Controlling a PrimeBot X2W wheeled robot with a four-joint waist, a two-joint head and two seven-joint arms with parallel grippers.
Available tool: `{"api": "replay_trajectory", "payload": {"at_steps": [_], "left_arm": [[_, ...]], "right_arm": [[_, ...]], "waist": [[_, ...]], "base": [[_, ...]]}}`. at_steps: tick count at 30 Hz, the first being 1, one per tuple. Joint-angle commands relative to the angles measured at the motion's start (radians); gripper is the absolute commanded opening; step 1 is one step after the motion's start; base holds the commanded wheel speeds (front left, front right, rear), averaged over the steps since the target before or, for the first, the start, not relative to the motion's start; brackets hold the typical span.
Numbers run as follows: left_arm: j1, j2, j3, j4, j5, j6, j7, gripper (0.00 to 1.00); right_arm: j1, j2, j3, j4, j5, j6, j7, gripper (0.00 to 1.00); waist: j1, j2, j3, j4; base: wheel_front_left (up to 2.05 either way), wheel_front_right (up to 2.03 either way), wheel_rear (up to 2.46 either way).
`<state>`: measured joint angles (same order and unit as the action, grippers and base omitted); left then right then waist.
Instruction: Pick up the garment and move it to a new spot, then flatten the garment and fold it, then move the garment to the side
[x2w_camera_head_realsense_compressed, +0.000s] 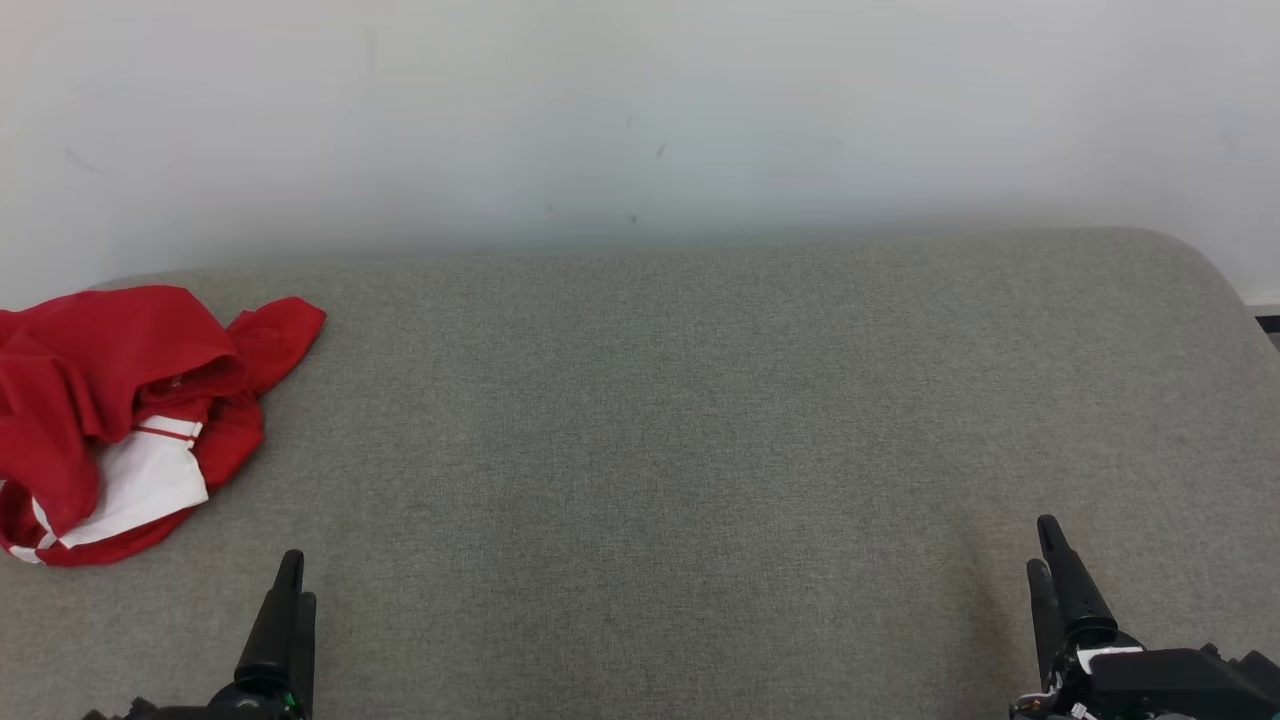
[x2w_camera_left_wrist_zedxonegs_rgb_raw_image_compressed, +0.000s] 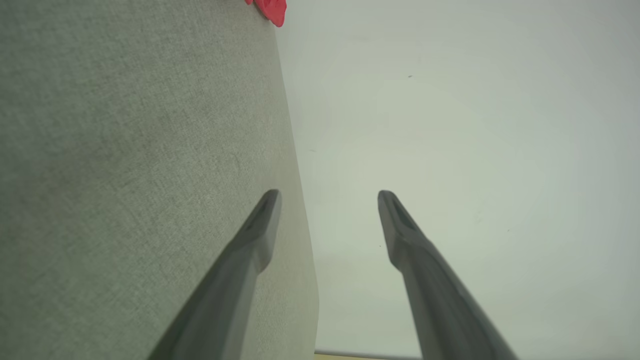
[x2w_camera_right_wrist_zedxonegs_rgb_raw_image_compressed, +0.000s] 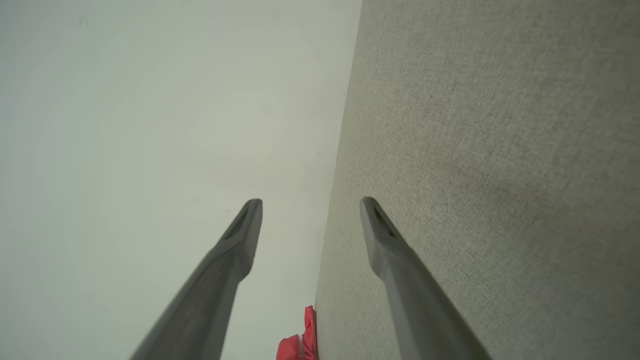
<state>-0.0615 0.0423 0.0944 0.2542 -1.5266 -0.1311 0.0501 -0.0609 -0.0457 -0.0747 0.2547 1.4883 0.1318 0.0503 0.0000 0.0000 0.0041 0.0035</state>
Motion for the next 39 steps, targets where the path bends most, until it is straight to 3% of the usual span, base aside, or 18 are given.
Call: {"api": "replay_trajectory", "payload": {"at_steps": [1,27,39], "left_arm": [[-0.015,0.004,0.007,-0.024,0.026,0.0,-0.01,1.0],[0.013,0.014,-0.011,-0.129,0.627,0.064,-0.113,1.0],[0.037,0.018,-0.014,-0.143,0.795,0.076,-0.15,1.0]], "right_arm": [[-0.012,-0.003,0.005,-0.022,-0.029,0.0,-0.01,1.0],[-0.002,-0.005,0.069,-0.061,-0.548,-0.001,-0.112,1.0],[0.009,-0.005,0.094,-0.063,-0.736,-0.001,-0.144,1.0]], "waist": [[0.0,0.0,0.0,0.0],[0.0,0.0,-0.004,0.007],[0.0,0.0,-0.011,0.012]], "base": [[0.0,0.0,0.0],[0.0,0.0,0.0],[0.0,0.0,0.0]]}}
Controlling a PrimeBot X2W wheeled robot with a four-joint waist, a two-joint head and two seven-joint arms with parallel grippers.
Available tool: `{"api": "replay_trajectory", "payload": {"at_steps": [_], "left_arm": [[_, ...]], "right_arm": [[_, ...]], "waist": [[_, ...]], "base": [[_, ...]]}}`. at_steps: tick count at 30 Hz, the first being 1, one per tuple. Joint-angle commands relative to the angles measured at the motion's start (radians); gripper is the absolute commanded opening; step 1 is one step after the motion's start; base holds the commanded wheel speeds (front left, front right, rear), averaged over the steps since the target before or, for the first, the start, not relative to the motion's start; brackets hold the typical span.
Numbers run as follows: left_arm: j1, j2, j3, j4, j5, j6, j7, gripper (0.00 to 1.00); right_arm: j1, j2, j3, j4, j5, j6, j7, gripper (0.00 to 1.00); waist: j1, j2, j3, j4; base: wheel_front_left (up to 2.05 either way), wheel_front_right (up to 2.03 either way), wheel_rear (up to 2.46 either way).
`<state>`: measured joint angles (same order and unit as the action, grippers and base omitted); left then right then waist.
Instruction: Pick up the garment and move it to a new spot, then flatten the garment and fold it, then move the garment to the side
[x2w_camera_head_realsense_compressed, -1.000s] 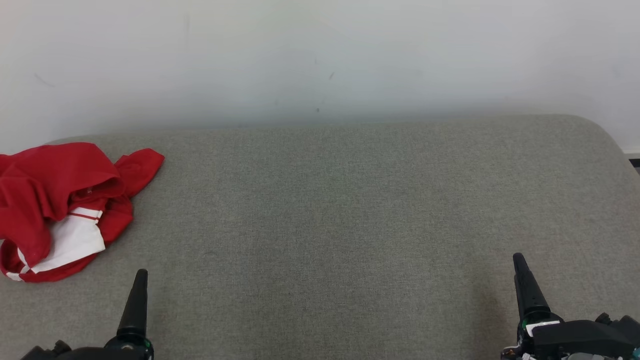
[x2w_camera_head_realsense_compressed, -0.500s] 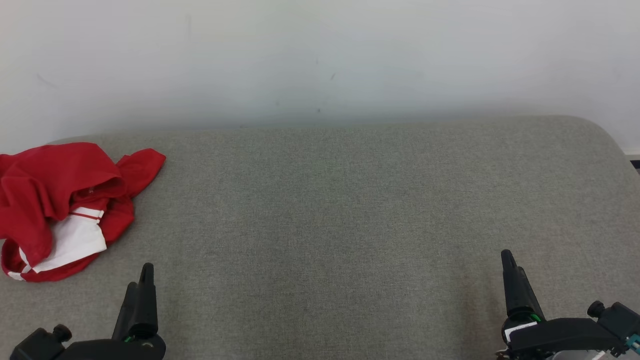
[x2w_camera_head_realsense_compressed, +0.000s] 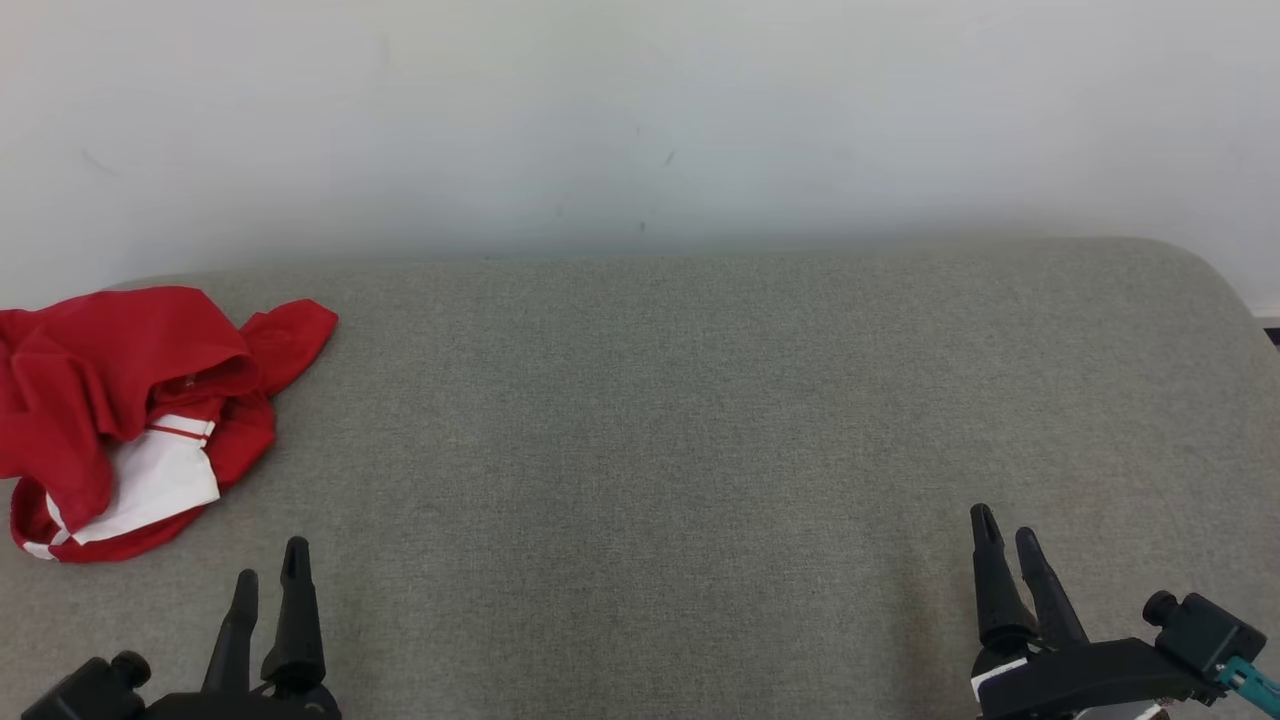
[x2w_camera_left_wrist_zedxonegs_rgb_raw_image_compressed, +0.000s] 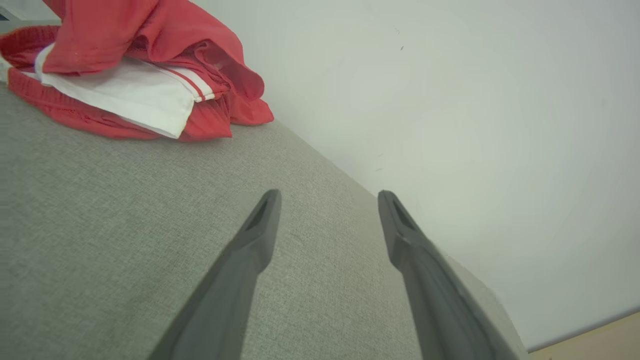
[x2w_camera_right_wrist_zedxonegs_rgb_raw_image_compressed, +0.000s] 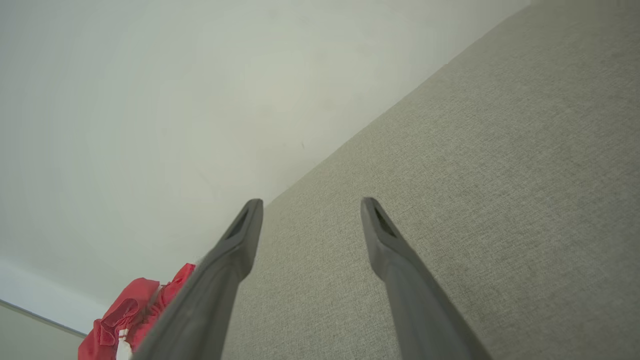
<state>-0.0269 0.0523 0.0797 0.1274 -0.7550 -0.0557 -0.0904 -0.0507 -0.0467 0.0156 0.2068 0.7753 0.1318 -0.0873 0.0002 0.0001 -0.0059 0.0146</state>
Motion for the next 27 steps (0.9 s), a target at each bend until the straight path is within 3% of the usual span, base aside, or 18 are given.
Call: {"api": "replay_trajectory", "payload": {"at_steps": [1,27], "left_arm": [[0.004,0.008,0.001,-0.017,0.035,0.001,-0.012,1.0],[0.025,0.027,-0.005,-0.037,0.324,-0.009,-0.082,1.0]], "right_arm": [[0.0,-0.004,0.007,-0.015,-0.038,-0.001,-0.009,1.0],[0.017,-0.004,0.036,-0.041,-0.348,-0.001,-0.073,1.0]], "waist": [[-0.0002,-0.0001,-0.001,0.001],[-0.0002,-0.0001,-0.014,0.016]], "base": [[0.0,0.0,0.0],[0.0,0.0,0.0]]}}
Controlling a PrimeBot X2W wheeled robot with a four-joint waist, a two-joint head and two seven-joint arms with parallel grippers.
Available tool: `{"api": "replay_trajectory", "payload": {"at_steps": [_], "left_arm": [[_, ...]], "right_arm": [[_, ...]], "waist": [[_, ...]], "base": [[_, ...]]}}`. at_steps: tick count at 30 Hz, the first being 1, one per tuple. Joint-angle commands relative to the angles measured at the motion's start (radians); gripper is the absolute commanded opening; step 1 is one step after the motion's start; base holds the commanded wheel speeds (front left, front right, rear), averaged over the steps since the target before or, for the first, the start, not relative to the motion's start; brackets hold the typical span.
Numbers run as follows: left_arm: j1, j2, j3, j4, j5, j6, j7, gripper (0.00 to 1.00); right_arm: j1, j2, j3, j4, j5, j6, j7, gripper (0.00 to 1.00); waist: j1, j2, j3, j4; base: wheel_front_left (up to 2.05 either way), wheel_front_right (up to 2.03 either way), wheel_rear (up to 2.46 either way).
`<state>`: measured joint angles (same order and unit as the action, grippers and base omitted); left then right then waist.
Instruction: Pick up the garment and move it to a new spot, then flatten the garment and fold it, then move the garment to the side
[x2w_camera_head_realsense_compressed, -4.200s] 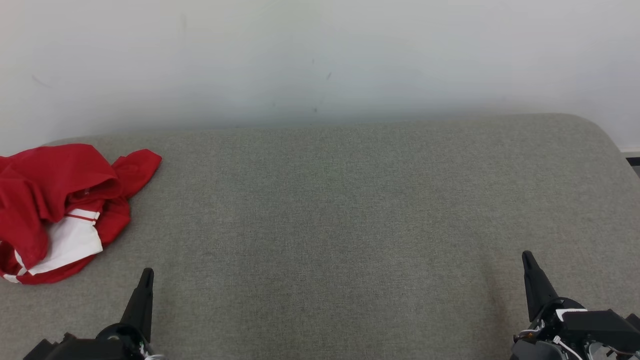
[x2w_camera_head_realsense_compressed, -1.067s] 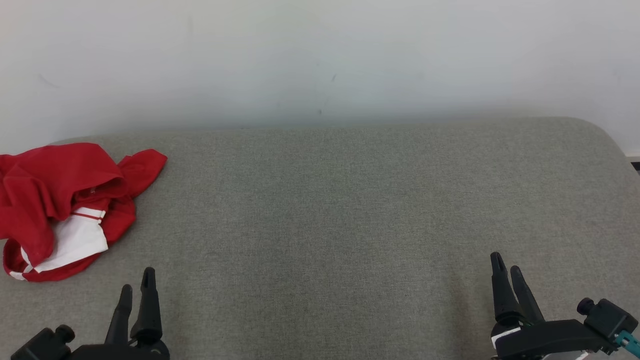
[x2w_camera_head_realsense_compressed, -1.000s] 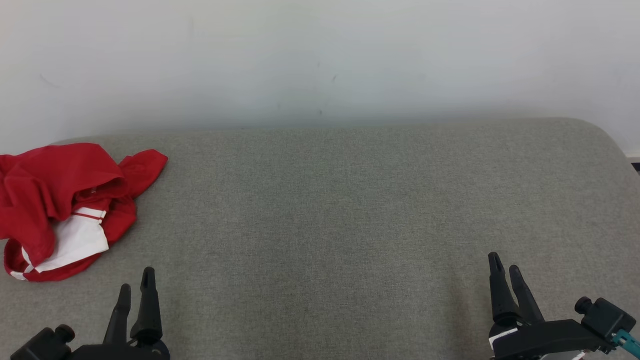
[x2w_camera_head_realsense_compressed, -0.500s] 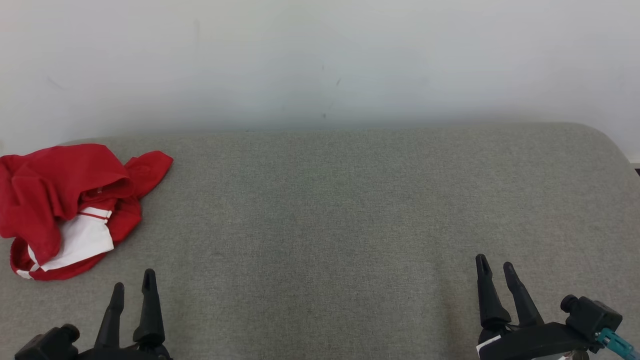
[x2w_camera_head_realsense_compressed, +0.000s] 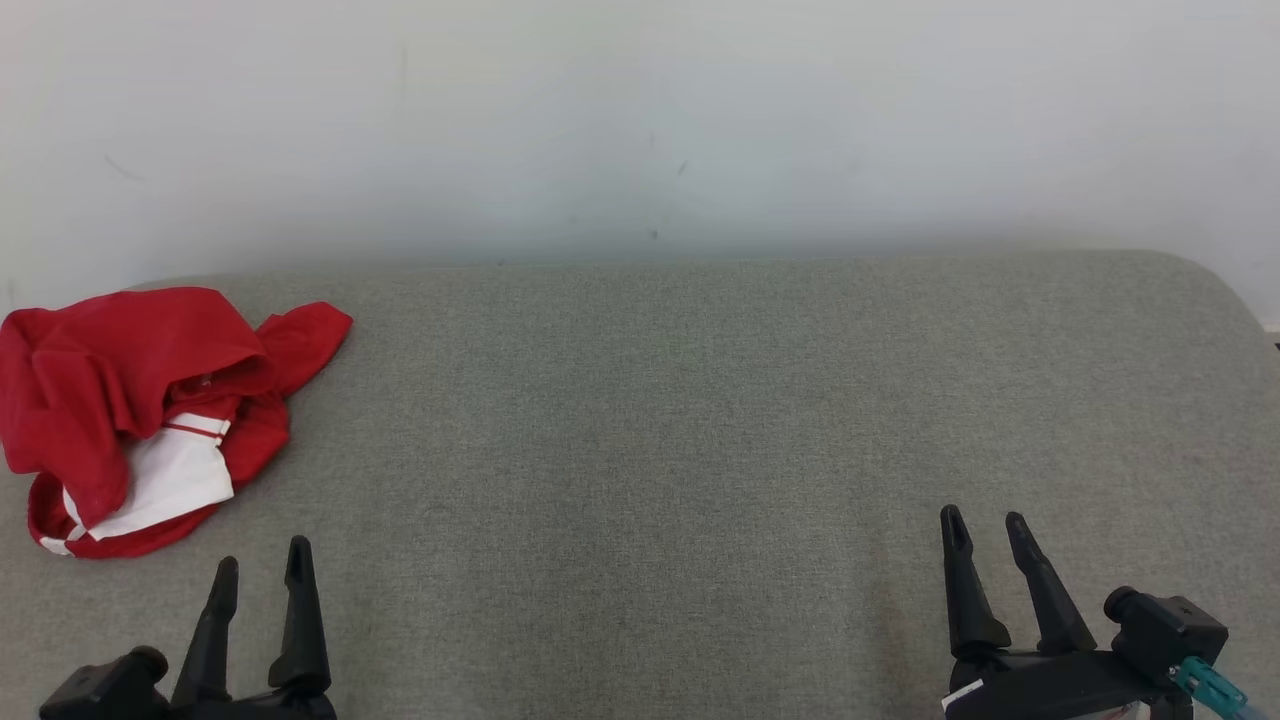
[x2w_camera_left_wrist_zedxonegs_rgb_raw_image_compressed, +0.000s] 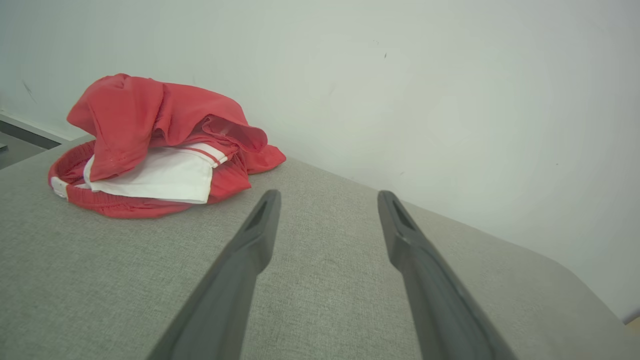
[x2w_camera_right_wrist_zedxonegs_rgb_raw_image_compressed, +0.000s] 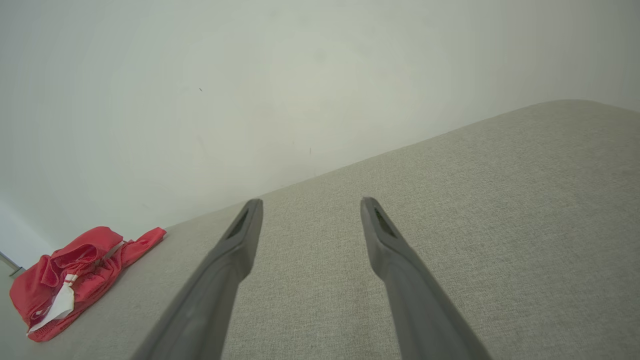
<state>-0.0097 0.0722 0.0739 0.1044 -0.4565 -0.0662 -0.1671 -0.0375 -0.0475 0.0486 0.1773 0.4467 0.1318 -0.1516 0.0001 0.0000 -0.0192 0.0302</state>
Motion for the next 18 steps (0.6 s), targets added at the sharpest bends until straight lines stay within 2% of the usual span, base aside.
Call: {"api": "replay_trajectory", "payload": {"at_steps": [1,18], "left_arm": [[0.01,0.006,0.001,-0.013,0.031,0.002,-0.009,1.0],[0.017,0.013,0.01,0.003,0.142,-0.011,-0.046,1.0]], "right_arm": [[0.004,-0.004,0.004,-0.013,-0.031,-0.001,-0.011,1.0],[0.022,-0.004,-0.001,-0.037,-0.17,-0.002,-0.029,1.0]], "waist": [[-0.0001,0.0,-0.001,0.0],[-0.0001,0.0,-0.008,0.012]], "base": [[0.0,0.0,0.0],[0.0,0.0,0.0]]}}
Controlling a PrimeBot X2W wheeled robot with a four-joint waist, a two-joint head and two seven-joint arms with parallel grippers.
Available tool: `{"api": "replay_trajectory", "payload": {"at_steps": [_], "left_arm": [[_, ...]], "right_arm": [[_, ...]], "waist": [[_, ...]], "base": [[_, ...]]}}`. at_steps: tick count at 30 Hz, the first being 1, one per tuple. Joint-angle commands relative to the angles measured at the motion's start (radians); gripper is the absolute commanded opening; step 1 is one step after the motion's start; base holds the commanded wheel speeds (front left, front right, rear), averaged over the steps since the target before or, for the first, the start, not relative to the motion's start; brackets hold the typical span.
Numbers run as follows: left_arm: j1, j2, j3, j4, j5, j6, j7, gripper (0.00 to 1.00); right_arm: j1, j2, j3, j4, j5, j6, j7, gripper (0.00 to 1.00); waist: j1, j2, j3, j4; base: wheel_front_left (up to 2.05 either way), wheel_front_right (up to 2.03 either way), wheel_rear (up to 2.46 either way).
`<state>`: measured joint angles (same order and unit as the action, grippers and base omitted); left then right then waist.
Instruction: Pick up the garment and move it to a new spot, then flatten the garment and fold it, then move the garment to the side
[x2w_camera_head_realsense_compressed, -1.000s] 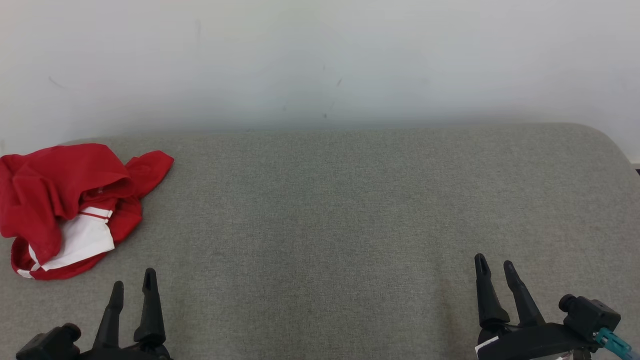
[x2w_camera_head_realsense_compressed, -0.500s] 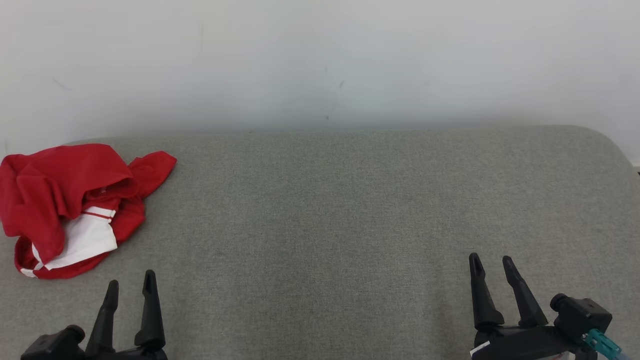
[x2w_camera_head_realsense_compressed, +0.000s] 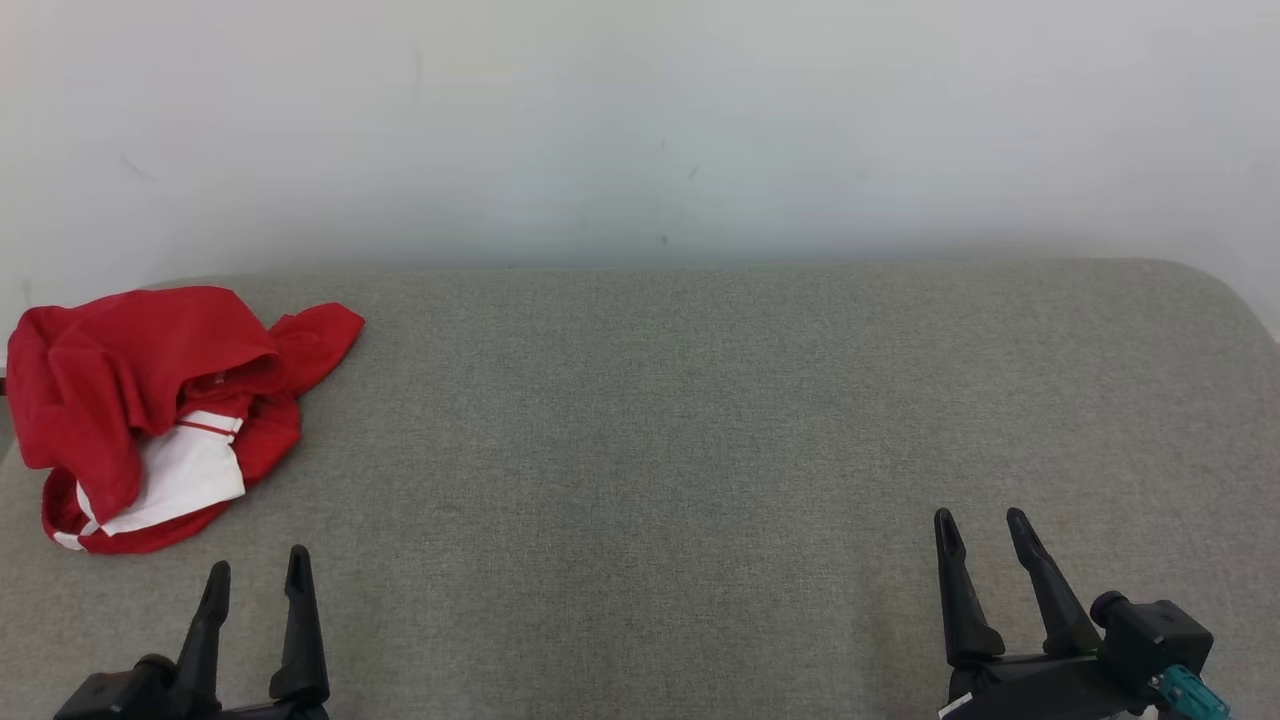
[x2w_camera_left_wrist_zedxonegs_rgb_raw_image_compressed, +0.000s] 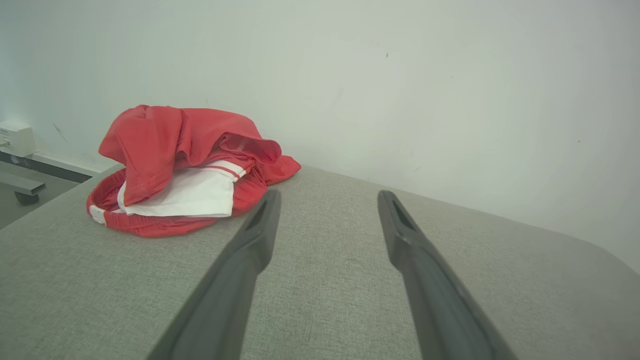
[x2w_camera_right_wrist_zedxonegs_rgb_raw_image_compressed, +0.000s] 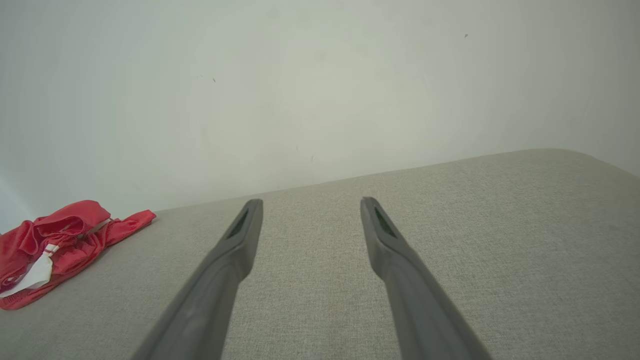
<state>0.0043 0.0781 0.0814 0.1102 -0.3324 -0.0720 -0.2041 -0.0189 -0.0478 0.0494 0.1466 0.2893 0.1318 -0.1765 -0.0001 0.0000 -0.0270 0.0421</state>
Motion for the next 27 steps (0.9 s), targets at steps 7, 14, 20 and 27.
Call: {"api": "replay_trajectory", "payload": {"at_steps": [7,14,20,27], "left_arm": [[0.01,0.011,-0.001,0.005,0.051,-0.017,-0.024,1.0],[0.01,0.011,-0.003,0.007,0.065,-0.023,-0.038,1.0],[0.009,0.016,-0.017,0.012,0.087,-0.029,-0.038,1.0],[0.008,0.018,-0.03,0.009,0.082,-0.038,-0.015,1.0]], "right_arm": [[0.013,-0.004,0.002,-0.018,-0.06,-0.002,-0.008,1.0],[0.017,-0.004,-0.003,-0.022,-0.047,-0.002,-0.011,1.0],[0.021,-0.004,-0.006,-0.019,-0.059,-0.002,-0.014,1.0],[0.027,-0.004,-0.006,-0.017,-0.064,-0.002,-0.016,1.0]], "waist": [[0.0001,0.0,-0.005,0.005],[0.0001,0.0,-0.008,0.008],[0.0001,0.0,-0.012,0.011],[0.0001,0.0,-0.021,0.015]], "base": [[0.0,0.0,0.0],[0.0,0.0,0.0],[0.0,0.0,0.0],[0.0,0.0,0.0]]}}
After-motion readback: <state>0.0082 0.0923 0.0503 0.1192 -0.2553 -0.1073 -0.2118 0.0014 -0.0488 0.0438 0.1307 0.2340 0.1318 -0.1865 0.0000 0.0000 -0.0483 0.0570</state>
